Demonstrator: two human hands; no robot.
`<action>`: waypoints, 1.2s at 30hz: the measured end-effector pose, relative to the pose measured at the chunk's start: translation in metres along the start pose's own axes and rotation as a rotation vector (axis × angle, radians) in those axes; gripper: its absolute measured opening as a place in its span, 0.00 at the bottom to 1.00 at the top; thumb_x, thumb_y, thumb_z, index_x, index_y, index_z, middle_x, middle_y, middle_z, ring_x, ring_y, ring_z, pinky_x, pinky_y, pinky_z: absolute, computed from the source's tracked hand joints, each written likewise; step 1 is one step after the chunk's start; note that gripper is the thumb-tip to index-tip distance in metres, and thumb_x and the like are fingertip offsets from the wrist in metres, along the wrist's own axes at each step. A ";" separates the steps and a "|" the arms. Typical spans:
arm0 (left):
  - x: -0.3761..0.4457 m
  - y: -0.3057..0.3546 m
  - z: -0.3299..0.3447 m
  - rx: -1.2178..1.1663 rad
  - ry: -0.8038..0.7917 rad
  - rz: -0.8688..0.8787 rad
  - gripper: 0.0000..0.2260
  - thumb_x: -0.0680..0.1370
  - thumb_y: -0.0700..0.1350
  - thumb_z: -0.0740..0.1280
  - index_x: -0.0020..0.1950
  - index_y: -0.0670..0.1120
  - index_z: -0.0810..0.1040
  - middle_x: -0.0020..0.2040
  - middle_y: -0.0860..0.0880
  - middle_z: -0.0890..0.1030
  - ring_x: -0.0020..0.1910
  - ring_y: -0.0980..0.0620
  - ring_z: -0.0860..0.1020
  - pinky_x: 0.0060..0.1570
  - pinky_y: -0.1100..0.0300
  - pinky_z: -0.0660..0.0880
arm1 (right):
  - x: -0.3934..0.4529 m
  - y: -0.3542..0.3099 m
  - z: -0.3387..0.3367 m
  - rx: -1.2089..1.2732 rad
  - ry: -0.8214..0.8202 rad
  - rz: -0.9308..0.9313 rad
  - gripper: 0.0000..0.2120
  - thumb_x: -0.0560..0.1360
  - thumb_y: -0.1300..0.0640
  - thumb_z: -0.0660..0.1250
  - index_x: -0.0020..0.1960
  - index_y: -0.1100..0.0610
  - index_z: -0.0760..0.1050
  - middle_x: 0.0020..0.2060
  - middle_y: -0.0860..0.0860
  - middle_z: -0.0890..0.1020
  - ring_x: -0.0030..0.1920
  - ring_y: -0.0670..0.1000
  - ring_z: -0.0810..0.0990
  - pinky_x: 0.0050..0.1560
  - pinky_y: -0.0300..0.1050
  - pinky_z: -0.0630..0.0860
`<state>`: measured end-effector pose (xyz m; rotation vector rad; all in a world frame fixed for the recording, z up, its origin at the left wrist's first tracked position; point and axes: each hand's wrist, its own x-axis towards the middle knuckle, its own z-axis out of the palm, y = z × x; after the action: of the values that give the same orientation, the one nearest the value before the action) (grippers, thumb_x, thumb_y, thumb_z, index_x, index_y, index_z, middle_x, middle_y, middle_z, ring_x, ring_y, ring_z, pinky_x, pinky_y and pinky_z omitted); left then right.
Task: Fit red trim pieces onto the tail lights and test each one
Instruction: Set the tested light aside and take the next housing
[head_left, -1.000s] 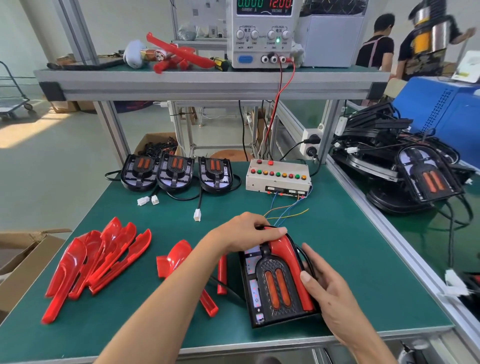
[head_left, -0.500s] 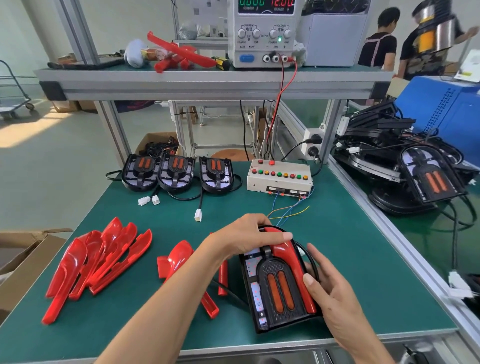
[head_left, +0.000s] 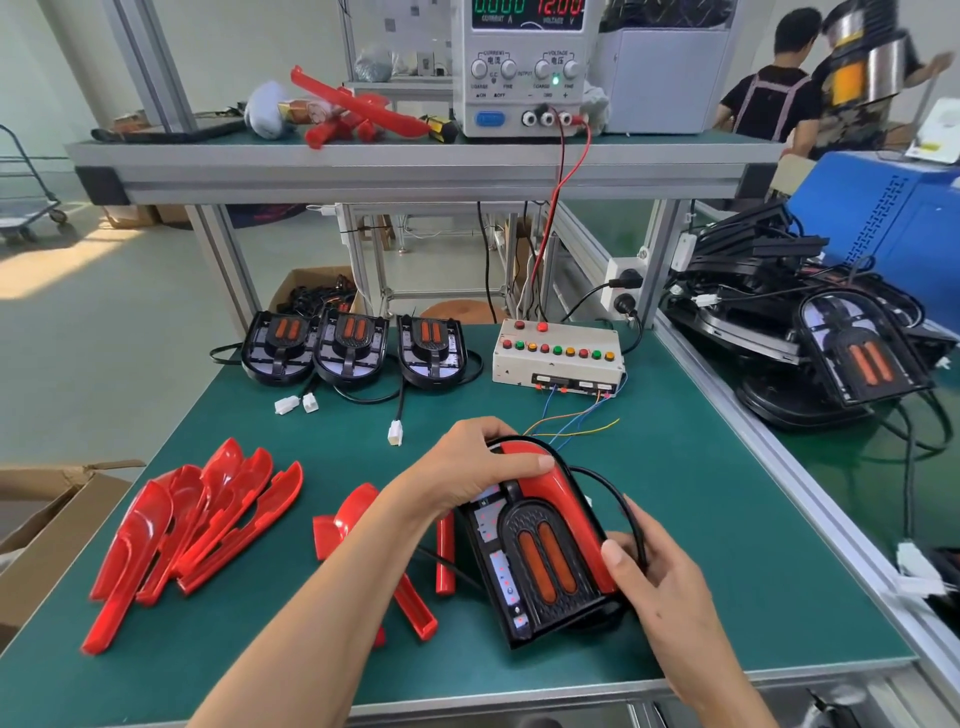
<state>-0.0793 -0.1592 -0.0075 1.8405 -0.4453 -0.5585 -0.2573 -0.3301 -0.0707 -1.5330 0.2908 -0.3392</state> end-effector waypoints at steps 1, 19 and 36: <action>0.000 0.000 -0.002 -0.014 0.008 0.002 0.25 0.61 0.58 0.81 0.51 0.46 0.82 0.46 0.45 0.87 0.49 0.42 0.85 0.55 0.43 0.82 | 0.001 0.000 0.001 -0.005 -0.001 0.007 0.24 0.70 0.49 0.71 0.65 0.49 0.76 0.47 0.47 0.87 0.49 0.42 0.84 0.52 0.31 0.77; 0.001 -0.004 -0.008 -0.077 0.039 0.053 0.31 0.60 0.61 0.81 0.54 0.42 0.81 0.49 0.42 0.86 0.46 0.46 0.85 0.54 0.47 0.82 | 0.006 -0.002 0.005 -0.246 -0.065 0.007 0.20 0.71 0.30 0.65 0.43 0.47 0.81 0.29 0.54 0.81 0.31 0.53 0.81 0.35 0.47 0.79; -0.004 0.006 -0.018 -0.186 -0.125 -0.113 0.18 0.72 0.63 0.74 0.47 0.48 0.85 0.47 0.44 0.87 0.43 0.48 0.84 0.50 0.52 0.81 | 0.006 0.001 0.004 -0.249 -0.073 0.010 0.20 0.72 0.31 0.65 0.50 0.46 0.82 0.37 0.55 0.84 0.36 0.56 0.84 0.37 0.45 0.80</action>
<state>-0.0726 -0.1449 0.0044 1.6657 -0.3618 -0.7699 -0.2500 -0.3289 -0.0712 -1.7839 0.2912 -0.2443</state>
